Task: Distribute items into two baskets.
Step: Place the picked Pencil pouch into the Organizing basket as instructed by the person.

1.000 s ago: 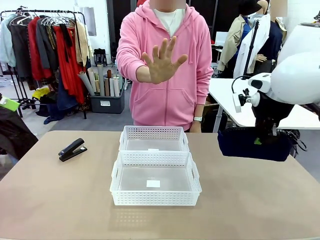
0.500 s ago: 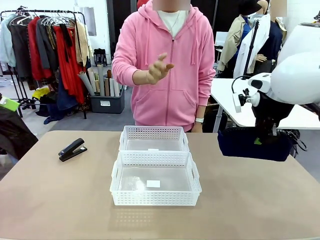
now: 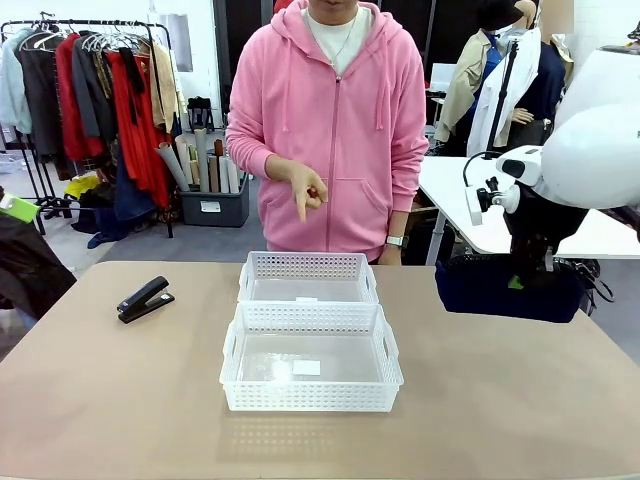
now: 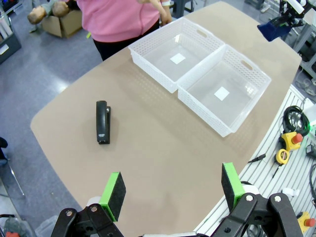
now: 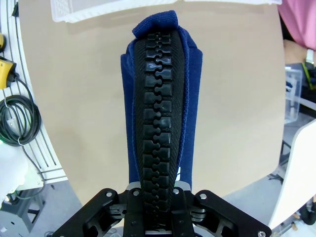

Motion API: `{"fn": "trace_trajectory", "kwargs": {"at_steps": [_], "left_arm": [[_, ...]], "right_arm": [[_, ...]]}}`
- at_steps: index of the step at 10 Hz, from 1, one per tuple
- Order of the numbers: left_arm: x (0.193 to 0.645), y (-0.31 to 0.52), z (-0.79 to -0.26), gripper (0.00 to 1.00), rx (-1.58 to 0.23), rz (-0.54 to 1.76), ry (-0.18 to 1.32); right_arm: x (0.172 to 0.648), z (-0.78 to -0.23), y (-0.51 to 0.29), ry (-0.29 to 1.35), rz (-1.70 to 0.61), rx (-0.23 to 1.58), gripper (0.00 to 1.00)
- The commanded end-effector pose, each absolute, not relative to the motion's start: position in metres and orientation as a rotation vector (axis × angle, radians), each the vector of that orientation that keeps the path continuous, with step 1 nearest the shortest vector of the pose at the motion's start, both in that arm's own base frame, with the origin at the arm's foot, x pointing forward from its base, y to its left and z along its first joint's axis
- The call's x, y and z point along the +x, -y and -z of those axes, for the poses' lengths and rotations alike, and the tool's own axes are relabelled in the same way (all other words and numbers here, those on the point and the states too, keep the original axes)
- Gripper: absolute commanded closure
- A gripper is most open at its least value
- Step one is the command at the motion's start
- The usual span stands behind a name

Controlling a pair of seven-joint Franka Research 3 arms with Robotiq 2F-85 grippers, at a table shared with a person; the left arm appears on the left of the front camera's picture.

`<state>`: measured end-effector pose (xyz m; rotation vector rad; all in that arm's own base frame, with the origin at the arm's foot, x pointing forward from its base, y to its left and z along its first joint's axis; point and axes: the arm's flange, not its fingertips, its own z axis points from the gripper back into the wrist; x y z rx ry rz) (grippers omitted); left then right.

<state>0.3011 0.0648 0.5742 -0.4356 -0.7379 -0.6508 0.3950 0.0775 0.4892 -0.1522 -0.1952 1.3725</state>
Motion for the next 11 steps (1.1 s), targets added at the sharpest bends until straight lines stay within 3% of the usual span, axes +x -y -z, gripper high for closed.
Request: {"fn": "trace_trajectory", "kwargs": {"at_steps": [1, 11], "left_arm": [[0.302, -0.064, -0.574, 0.00, -0.450, 0.657, 0.747], [0.302, -0.064, -0.574, 0.00, -0.450, 0.657, 0.747]], "right_arm": [[0.394, -0.490, -0.078, 0.197, -1.373, -0.154, 1.00], [0.400, -0.493, -0.088, 0.208, -1.383, -0.165, 1.00]]}}
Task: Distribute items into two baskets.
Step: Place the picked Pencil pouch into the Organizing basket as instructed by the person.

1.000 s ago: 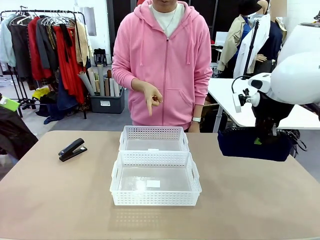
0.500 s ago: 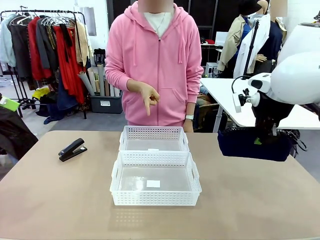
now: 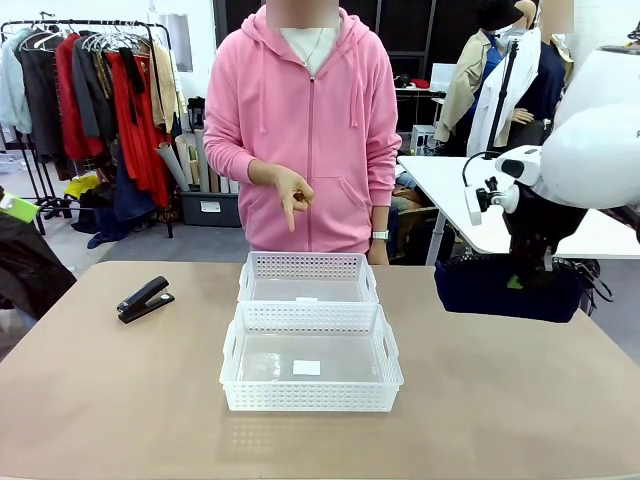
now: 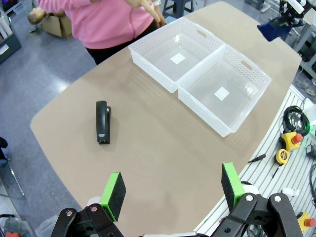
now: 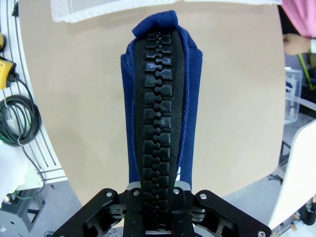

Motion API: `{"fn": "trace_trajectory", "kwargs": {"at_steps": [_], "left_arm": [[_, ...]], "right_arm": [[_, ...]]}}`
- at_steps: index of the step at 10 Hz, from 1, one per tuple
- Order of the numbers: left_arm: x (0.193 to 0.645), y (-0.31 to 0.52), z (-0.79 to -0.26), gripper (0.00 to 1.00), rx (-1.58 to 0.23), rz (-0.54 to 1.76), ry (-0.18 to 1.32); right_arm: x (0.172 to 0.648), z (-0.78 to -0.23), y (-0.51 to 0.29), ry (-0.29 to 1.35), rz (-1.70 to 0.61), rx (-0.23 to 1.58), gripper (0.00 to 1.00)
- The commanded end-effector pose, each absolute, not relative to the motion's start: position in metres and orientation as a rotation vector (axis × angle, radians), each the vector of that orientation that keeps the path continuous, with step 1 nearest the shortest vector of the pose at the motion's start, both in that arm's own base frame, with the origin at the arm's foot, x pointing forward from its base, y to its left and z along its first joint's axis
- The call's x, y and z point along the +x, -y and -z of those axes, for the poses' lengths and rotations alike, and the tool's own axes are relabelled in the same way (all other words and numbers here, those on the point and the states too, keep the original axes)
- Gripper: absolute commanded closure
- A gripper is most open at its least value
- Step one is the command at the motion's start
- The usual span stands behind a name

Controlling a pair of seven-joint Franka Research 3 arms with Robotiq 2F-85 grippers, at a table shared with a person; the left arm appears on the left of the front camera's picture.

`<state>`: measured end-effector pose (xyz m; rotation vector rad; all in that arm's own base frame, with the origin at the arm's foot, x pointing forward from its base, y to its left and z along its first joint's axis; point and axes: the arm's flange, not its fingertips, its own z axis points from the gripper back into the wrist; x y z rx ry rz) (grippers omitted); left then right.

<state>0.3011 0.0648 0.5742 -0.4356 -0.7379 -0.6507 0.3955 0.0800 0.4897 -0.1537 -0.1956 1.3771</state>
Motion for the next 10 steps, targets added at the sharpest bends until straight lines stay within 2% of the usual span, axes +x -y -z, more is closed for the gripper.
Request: {"fn": "trace_trajectory", "kwargs": {"at_steps": [1, 10], "left_arm": [[0.302, -0.064, -0.574, 0.00, -0.450, 0.657, 0.747], [0.302, -0.064, -0.574, 0.00, -0.450, 0.657, 0.747]], "right_arm": [[0.406, -0.495, -0.100, 0.220, -1.402, -0.160, 1.00], [0.459, -0.514, -0.226, 0.222, -1.534, -0.226, 1.00]]}}
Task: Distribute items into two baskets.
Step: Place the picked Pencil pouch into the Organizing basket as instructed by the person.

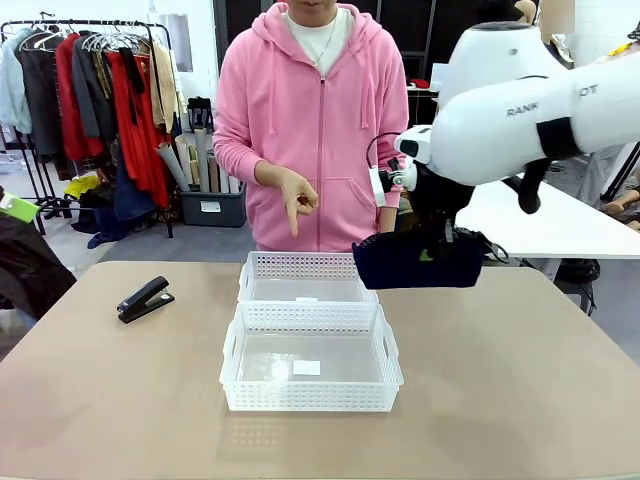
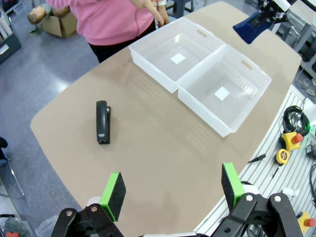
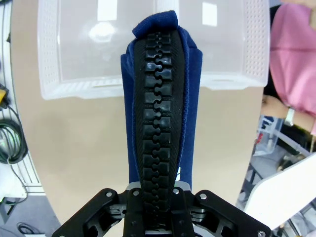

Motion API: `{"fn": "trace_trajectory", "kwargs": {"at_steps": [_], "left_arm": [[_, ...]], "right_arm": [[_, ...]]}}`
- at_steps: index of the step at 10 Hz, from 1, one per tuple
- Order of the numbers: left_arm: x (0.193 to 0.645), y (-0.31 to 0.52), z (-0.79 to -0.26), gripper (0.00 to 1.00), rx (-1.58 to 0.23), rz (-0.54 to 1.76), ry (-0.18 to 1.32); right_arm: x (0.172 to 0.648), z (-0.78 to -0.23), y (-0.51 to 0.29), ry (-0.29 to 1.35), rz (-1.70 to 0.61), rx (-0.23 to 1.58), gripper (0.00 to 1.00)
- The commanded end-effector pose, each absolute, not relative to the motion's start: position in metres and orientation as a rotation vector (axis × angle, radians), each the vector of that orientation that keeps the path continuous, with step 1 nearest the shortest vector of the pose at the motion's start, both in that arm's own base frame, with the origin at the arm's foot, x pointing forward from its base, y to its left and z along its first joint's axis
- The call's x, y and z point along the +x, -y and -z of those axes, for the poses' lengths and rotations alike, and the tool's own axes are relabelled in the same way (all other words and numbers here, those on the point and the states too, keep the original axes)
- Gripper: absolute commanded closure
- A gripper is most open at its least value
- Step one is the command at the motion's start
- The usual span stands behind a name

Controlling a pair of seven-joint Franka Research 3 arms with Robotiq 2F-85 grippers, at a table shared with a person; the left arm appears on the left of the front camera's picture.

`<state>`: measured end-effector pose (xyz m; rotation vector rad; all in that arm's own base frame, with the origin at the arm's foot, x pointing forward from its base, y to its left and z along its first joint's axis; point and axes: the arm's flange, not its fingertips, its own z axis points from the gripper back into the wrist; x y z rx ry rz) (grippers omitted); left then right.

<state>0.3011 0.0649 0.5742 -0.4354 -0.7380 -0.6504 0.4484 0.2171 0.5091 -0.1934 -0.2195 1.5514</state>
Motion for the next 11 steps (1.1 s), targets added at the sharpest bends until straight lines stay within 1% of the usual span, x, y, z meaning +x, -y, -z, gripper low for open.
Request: {"fn": "trace_trajectory", "kwargs": {"at_steps": [1, 4, 9, 11], "left_arm": [[0.302, -0.064, -0.574, 0.00, -0.450, 0.657, 0.747], [0.302, -0.064, -0.574, 0.00, -0.450, 0.657, 0.747], [0.302, -0.064, -0.574, 0.00, -0.450, 0.657, 0.747], [0.302, -0.064, -0.574, 0.00, -0.450, 0.657, 0.747]], "right_arm": [[0.466, -0.515, -0.236, 0.226, -1.546, -0.222, 1.00], [0.485, -0.516, -0.275, 0.235, -1.578, -0.249, 1.00], [0.520, -0.500, -0.329, 0.277, -1.614, -0.199, 1.00], [0.537, -0.489, -0.342, 0.336, -1.627, -0.181, 1.00]]}}
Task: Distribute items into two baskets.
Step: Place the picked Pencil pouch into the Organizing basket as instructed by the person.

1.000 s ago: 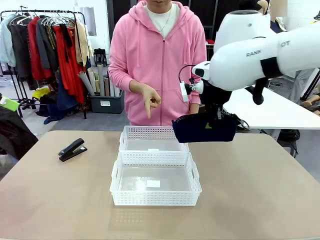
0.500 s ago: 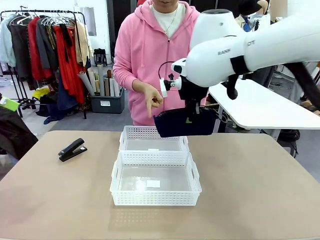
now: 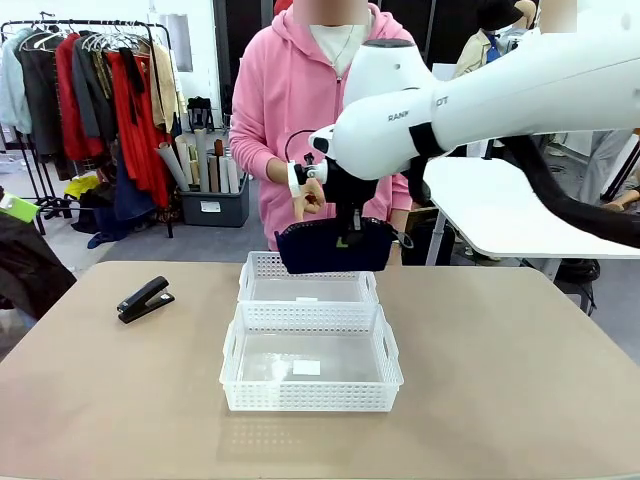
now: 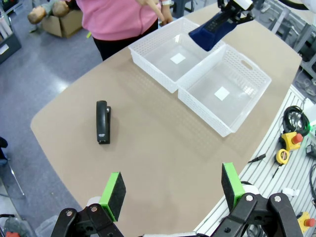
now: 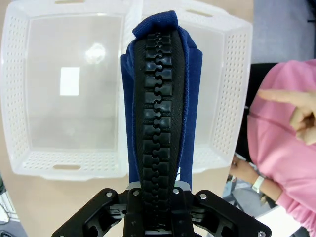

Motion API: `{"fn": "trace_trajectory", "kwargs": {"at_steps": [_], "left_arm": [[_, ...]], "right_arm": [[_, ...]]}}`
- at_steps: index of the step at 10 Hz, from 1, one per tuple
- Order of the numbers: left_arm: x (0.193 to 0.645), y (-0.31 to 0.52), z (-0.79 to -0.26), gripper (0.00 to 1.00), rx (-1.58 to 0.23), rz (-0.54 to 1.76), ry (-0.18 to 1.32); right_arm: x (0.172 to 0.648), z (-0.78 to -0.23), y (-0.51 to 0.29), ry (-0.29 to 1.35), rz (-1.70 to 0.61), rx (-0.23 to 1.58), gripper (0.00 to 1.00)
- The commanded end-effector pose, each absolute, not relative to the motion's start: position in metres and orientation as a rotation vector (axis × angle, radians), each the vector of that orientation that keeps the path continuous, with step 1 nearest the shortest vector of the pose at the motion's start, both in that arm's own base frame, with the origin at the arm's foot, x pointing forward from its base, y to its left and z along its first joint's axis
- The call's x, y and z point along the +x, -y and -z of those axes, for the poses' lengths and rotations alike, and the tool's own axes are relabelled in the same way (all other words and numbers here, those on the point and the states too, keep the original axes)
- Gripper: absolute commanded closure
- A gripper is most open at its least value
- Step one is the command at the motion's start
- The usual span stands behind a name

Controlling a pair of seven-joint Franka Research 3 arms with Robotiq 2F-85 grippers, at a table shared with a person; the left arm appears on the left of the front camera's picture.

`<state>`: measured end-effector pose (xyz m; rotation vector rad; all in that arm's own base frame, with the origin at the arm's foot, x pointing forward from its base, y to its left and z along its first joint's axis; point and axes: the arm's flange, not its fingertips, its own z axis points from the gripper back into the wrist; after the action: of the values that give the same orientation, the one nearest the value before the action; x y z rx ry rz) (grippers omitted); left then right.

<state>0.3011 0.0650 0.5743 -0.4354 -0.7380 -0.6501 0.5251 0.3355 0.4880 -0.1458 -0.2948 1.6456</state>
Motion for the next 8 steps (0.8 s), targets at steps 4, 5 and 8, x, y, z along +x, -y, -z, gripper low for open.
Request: {"fn": "trace_trajectory", "kwargs": {"at_steps": [4, 5, 8], "left_arm": [[0.302, -0.064, -0.574, 0.00, -0.450, 0.657, 0.747], [0.302, -0.064, -0.574, 0.00, -0.450, 0.657, 0.747], [0.302, -0.064, -0.574, 0.00, -0.450, 0.657, 0.747]], "right_arm": [[0.559, -0.469, -0.358, 0.383, -1.652, -0.159, 1.00], [0.562, -0.465, -0.360, 0.384, -1.644, -0.159, 1.00], [0.560, -0.459, -0.358, 0.364, -1.652, -0.121, 1.00]]}}
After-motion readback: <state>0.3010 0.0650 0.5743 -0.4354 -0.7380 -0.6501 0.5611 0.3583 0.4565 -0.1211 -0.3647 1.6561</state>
